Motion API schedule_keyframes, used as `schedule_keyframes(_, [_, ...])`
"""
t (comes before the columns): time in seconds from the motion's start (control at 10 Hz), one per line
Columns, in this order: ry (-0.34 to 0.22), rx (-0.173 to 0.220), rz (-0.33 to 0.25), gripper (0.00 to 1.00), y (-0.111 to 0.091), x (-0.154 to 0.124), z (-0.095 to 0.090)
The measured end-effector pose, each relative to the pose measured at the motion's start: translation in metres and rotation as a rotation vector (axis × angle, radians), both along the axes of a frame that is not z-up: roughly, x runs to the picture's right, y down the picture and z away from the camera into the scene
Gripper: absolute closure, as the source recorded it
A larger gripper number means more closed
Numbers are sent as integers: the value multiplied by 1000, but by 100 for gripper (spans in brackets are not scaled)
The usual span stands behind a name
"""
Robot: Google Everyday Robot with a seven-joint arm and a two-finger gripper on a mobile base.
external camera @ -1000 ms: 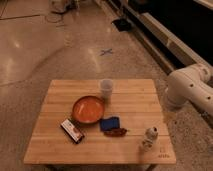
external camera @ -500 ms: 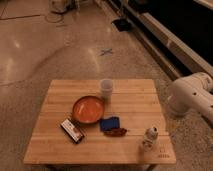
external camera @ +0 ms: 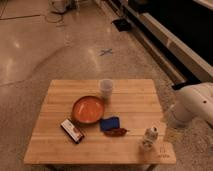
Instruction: Place the bottle in the ceramic bowl
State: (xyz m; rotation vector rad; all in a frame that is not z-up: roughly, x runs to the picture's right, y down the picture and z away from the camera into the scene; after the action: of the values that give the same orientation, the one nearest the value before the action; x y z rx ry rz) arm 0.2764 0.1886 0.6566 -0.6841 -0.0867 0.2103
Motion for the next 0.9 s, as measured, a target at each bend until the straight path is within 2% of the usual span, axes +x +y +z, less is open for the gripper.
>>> schedule_keyframes(0.3, [-58,-44,102,35,17,-8,-11])
schedule_keyframes(0.5, [-101,-70,198,35,24,-21,-13])
schedule_keyframes(0.7, [-99,-57,322,35,20,-27,-5])
schedule_keyframes(0.9, [-71,-26,417,35,13,-28,2])
